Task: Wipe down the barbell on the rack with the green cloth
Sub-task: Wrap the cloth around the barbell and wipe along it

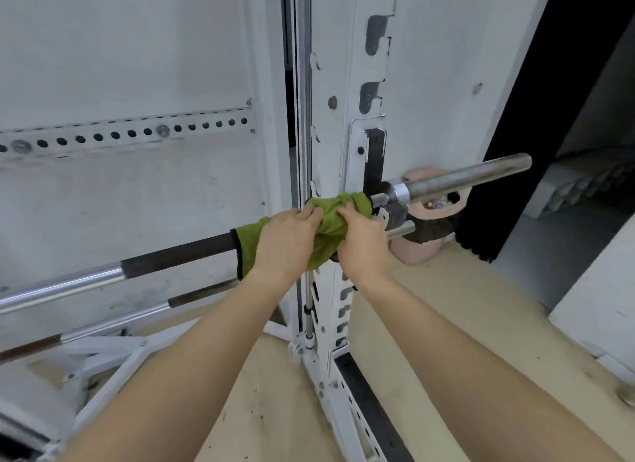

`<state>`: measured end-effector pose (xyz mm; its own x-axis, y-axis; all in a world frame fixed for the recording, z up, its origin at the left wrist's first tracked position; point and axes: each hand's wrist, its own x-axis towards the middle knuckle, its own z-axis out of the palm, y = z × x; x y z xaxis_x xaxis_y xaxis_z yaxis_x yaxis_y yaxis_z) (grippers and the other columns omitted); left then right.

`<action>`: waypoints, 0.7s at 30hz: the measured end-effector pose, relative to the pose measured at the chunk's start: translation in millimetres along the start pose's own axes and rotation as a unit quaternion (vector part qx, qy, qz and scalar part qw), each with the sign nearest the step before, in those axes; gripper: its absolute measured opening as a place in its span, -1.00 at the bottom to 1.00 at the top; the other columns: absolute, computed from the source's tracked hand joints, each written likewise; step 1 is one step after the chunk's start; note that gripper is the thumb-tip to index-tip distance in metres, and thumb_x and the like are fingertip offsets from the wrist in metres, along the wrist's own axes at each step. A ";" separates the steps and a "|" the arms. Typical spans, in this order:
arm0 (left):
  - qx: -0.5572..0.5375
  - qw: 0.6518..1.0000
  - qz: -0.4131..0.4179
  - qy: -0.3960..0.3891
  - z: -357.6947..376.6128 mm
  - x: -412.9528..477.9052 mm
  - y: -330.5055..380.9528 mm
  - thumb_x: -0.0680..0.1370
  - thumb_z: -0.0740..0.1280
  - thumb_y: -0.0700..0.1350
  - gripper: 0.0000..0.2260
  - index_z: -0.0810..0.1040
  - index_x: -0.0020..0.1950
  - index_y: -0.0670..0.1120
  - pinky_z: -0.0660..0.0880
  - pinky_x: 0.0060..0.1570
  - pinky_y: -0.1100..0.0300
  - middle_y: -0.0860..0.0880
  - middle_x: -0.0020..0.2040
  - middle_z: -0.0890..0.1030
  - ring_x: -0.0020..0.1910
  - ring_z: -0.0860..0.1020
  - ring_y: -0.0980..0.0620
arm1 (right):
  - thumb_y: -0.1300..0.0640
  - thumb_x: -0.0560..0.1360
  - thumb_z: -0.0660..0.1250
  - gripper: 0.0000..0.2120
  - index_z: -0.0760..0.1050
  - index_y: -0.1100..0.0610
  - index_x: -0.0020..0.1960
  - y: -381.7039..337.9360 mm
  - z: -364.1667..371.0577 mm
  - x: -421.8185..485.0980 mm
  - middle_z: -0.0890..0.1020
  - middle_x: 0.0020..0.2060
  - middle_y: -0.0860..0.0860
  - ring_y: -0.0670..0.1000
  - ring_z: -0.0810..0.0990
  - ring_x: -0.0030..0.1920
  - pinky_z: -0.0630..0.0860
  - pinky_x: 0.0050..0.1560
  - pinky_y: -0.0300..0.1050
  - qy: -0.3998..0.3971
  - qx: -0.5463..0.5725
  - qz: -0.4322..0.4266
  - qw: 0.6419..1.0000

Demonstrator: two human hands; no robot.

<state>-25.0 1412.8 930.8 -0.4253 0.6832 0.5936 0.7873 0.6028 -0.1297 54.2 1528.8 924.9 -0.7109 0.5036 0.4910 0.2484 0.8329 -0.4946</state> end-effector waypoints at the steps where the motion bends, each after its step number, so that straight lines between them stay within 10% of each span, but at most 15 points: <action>1: -0.022 1.000 0.016 0.011 -0.9 -5.4 -4.0 0.44 0.43 -0.25 -0.79 0.62 0.05 -0.09 0.27 -0.36 0.15 -0.01 -0.12 0.62 -0.25 0.54 -0.05 | 0.42 0.50 0.20 -0.58 0.59 0.08 0.22 -4.7 0.7 -7.7 0.67 0.06 0.06 0.12 0.62 -0.07 0.53 -0.08 -0.12 -0.001 0.045 0.034 0.998; 8: -0.187 0.981 -0.052 0.014 -13.0 -43.2 1.7 0.50 0.33 -0.28 -0.87 0.59 0.01 -0.15 0.43 -0.06 0.04 -0.10 -0.09 0.61 -0.08 0.53 -0.13 | 0.29 0.46 0.34 -0.62 0.60 -0.01 0.21 2.7 -6.2 -56.4 0.71 0.03 -0.06 -0.04 0.66 0.07 0.60 0.12 -0.08 -0.124 0.200 0.064 0.970; 14: -0.501 0.848 -0.173 -0.018 -54.9 -33.6 38.1 0.40 0.33 -0.31 -0.72 0.51 0.04 -0.02 0.43 0.12 0.19 -0.01 0.05 0.50 0.07 0.49 0.04 | 0.51 0.46 0.38 -0.53 0.45 0.13 0.26 15.0 -38.8 -68.3 0.68 0.06 0.10 -0.13 0.70 -0.08 0.61 -0.03 -0.24 -0.190 0.437 0.151 0.866; 21: -0.458 0.813 -0.348 -0.090 -60.2 -13.6 69.8 0.48 0.34 -0.30 -0.53 0.43 0.38 -0.07 0.50 0.19 0.12 0.04 0.08 0.58 0.14 0.57 -0.01 | 0.42 0.54 0.31 -0.61 0.47 0.18 0.33 27.5 -48.5 -74.1 0.70 0.07 0.11 0.03 0.69 0.00 0.58 -0.24 -0.32 -0.182 0.466 0.187 0.845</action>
<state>62.6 1420.8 961.5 -0.9034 0.4076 0.1335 0.2954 0.3658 0.8826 145.7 1525.5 909.7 -0.8948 0.4464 0.0061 -0.0057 0.0023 -1.0000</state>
